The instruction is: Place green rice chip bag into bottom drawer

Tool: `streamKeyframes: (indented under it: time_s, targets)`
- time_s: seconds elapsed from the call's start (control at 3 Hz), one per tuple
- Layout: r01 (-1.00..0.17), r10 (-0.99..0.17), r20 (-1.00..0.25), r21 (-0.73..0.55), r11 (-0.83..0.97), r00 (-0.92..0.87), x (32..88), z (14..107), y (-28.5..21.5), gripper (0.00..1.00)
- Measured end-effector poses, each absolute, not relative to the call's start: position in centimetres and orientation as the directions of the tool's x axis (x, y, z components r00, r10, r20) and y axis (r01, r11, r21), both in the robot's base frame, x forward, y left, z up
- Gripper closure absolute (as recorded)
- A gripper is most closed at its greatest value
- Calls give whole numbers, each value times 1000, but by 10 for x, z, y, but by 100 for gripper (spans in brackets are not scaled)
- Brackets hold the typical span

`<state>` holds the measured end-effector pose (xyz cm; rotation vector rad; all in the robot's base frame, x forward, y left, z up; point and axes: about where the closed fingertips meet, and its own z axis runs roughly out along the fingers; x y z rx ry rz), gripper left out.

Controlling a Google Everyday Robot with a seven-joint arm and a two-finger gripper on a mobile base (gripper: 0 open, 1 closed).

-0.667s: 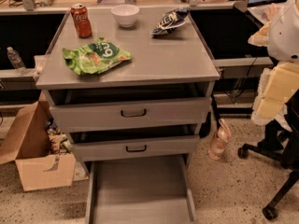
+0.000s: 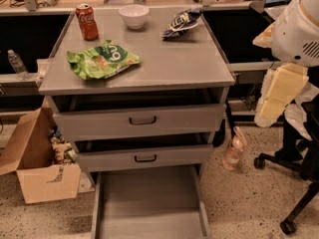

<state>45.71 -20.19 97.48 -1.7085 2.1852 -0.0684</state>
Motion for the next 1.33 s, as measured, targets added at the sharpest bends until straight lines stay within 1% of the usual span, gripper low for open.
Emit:
streamKeyframes:
  time_s: [0.67, 1.0, 1.33]
  targets:
    - [-927, -948, -263, -277, 254, -181, 461, 979, -199, 0]
    - [-930, -953, -295, -329, 166, -66, 504, 980, -161, 0]
    - [-924, -928, -352, -382, 23, 122, 566, 988, -89, 0]
